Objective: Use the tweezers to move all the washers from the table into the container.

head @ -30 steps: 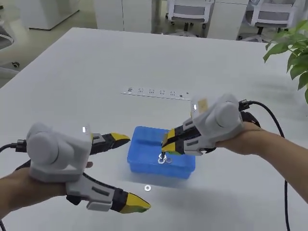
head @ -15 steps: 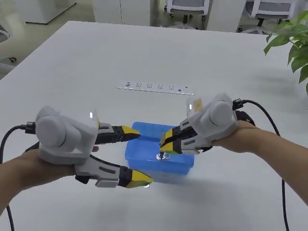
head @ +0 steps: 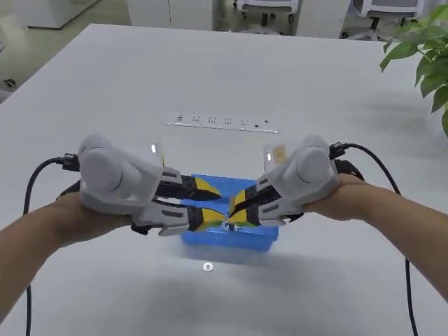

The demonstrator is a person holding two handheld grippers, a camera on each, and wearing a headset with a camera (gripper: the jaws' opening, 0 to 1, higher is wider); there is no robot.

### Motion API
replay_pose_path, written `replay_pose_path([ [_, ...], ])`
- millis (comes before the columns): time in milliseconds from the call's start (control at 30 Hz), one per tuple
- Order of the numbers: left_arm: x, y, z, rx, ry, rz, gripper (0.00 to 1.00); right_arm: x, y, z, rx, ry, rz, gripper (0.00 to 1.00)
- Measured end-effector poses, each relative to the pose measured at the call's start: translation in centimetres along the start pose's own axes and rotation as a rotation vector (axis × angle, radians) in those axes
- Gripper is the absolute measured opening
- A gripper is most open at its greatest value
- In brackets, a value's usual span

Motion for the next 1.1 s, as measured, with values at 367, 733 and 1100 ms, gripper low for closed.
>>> replay_pose_path([
  [367,0.7,-1.5,0.2,-0.001,-0.046,-0.015,0.09,0.1,0.1,-0.1,0.008,0.017,0.004,0.08],
  [733,0.8,-2.0,0.0,0.017,-0.062,-0.029,0.06,0.1,0.0,-0.1,0.015,0.033,0.005,0.08],
  [1100,0.6,-1.7,0.2,0.026,-0.04,-0.039,0.05,0.4,0.2,0.1,0.024,0.034,0.003,0.09],
])
Point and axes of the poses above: the centre of the closed fingertips' face, and the gripper's own axes: y roughly backward along the fingers, x roughly to its left, z roughly out of its top, the point moved 10 cm from there along y, roughly backward along the fingers, and after that the axes turned 11 degrees about -y, right-handed, at the moved point
